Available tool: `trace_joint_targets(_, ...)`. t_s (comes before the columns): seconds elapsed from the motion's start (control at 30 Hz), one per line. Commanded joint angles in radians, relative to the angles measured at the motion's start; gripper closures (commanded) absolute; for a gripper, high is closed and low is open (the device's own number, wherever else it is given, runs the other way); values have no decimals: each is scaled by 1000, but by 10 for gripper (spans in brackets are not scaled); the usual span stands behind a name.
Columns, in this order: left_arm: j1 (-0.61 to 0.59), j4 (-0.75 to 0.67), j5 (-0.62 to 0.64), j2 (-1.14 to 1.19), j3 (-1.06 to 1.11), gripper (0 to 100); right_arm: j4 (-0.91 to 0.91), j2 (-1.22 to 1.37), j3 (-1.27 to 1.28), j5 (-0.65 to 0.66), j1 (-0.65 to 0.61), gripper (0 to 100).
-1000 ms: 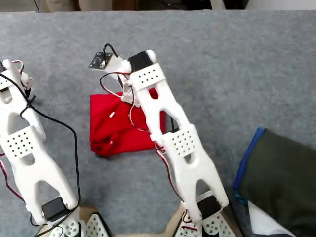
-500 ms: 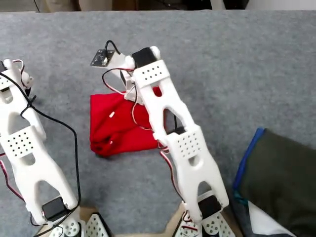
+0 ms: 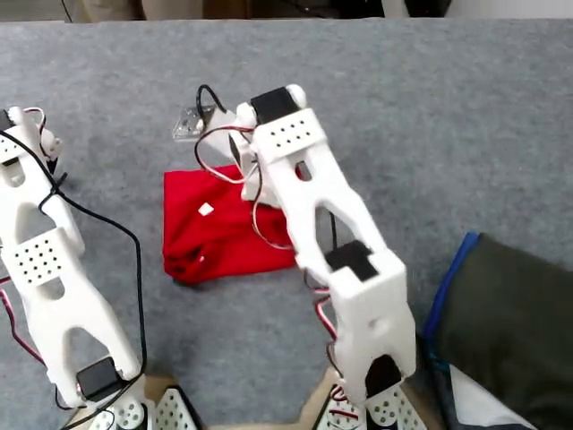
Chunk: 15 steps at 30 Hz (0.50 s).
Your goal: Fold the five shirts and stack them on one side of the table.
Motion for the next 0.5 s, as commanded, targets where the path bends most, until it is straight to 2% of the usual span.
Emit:
trace_joint_targets(0.0, 14, -12, -12, -16, -38, 975, -3, -148, 99, 29, 12, 983)
trace_joint_targets(0.23, 14, -12, -12, -16, -38, 975, -75, -325, 378, 64, 13, 983)
trace_joint_targets(0.47, 37, -8, -68, -16, -37, 960, -256, -435, 684, 66, 21, 983)
